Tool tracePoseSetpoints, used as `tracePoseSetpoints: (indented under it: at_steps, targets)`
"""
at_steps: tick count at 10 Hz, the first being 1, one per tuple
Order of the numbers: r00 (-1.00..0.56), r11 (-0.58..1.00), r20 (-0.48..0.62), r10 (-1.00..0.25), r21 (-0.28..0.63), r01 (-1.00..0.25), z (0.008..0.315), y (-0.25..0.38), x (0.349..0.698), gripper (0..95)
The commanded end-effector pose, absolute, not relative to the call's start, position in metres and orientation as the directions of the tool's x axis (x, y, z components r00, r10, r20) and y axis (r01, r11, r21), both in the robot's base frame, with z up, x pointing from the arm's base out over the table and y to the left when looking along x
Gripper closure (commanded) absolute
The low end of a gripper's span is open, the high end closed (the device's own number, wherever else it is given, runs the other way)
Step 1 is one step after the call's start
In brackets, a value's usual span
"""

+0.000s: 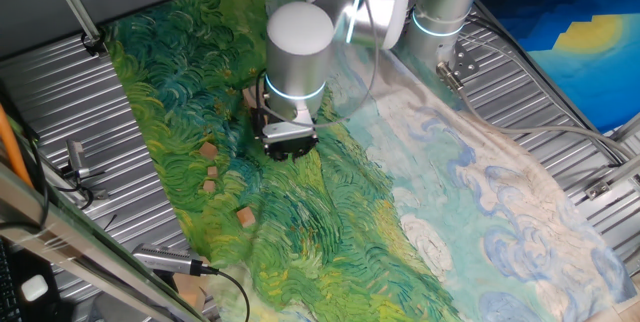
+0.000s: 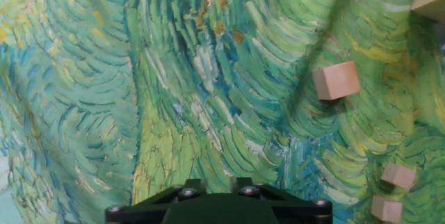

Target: Stack the blocks into a pyramid shape

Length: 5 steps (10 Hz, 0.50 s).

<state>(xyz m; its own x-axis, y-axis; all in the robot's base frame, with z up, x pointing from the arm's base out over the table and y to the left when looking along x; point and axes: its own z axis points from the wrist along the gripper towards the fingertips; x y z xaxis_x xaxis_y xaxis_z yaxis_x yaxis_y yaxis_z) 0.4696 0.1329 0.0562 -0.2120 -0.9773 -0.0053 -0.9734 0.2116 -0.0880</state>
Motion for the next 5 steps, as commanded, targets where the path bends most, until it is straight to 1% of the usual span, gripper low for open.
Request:
tracePoseSetpoints:
  at_steps: [1,5]
  targets:
    - [-0.208,0.207,-0.002,-0.978,-0.087,-0.974,0.0558,0.1332,0.4687,95.0]
    - [-0.182,0.181,0.000,-0.983,-0.093,-0.979,0.0464,0.1275,0.4675,95.0]
